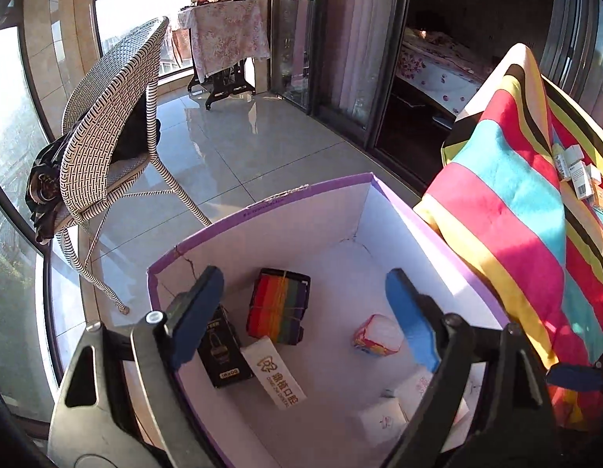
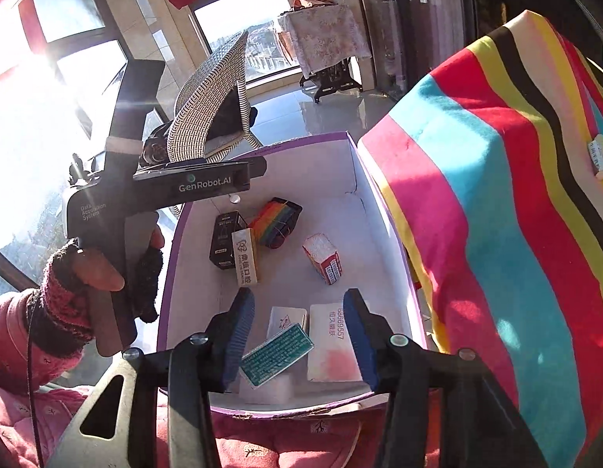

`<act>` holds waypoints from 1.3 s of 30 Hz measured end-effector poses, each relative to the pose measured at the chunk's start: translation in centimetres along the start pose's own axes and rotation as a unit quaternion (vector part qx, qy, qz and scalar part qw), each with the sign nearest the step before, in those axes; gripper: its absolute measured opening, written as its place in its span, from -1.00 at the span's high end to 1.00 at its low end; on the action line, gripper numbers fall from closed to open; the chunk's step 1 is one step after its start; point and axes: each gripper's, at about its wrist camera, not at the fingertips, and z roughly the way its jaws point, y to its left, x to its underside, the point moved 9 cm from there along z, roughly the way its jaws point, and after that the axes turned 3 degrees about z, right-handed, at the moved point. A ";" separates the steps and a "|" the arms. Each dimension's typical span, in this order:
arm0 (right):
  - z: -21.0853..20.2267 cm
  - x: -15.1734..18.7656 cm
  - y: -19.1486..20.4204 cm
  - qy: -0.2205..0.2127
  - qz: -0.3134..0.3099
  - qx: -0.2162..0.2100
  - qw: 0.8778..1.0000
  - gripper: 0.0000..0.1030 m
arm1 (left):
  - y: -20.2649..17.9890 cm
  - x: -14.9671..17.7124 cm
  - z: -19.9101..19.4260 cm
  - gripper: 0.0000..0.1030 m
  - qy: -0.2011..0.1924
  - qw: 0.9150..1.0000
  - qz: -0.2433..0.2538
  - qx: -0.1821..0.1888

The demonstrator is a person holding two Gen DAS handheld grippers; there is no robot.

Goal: Organize objects
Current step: 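Open both tools to drop the dental box and teal pack into the cardboard box, then grasp the small white wrapped box with the left tool while the right tool returns to the table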

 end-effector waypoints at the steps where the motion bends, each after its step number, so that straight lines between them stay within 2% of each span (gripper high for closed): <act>1: -0.5 -0.1 -0.7 -0.007 0.004 0.010 1.000 0.04 | -0.8 -0.1 0.0 -0.69 0.000 1.000 0.007 0.006; 6: -3.2 -0.6 -6.0 -0.037 0.039 0.096 0.994 -0.03 | -6.7 -0.7 -0.6 -0.69 -0.003 0.997 0.041 0.061; 9: -5.5 -0.2 -10.6 -0.057 0.086 0.139 0.985 -0.06 | -12.3 -1.4 -1.1 -0.72 0.001 0.991 0.077 0.112; 11: -7.4 0.7 -14.2 -0.071 0.129 0.167 0.975 -0.09 | -16.2 -2.1 -1.7 -0.73 -0.002 0.985 0.109 0.136; 16: -11.4 4.7 -23.0 -0.089 0.241 0.232 0.938 -0.10 | -26.2 -3.8 -2.1 -0.83 -0.009 0.965 0.168 0.200; 19: -13.8 7.3 -26.7 -0.103 0.292 0.251 0.917 -0.11 | -32.0 -5.8 -0.3 -0.85 -0.034 0.962 0.202 0.178; 21: -15.0 8.7 -28.2 -0.111 0.316 0.255 0.907 -0.11 | -35.2 -7.5 1.8 -0.85 -0.031 0.967 0.198 0.158; 23: -15.6 9.2 -28.7 -0.122 0.324 0.252 0.904 -0.13 | -37.6 -9.3 4.1 -0.85 -0.034 0.972 0.186 0.137; 28: -15.2 8.8 -28.5 -0.117 0.302 0.259 0.910 -0.18 | -42.9 -13.4 9.5 -0.85 -0.039 0.978 0.191 0.071; 31: -14.6 8.5 -27.7 -0.110 0.274 0.263 0.918 -0.23 | -45.1 -14.3 12.0 -0.85 -0.012 0.979 0.195 0.059; 34: -14.4 8.4 -27.6 -0.109 0.268 0.261 0.921 -0.25 | -45.8 -14.7 13.2 -0.83 -0.002 0.980 0.188 0.058; 35: -14.4 8.4 -27.7 -0.112 0.270 0.257 0.921 -0.25 | -45.8 -14.7 13.1 -0.49 0.000 0.981 0.179 0.077; 37: -14.6 8.5 -27.9 -0.118 0.278 0.246 0.921 -0.25 | -45.9 -13.7 12.6 0.38 0.030 0.977 0.165 0.131; 39: -14.8 8.6 -28.1 -0.123 0.288 0.236 0.920 -0.25 | -44.9 -12.4 11.2 0.39 0.040 0.974 0.160 0.157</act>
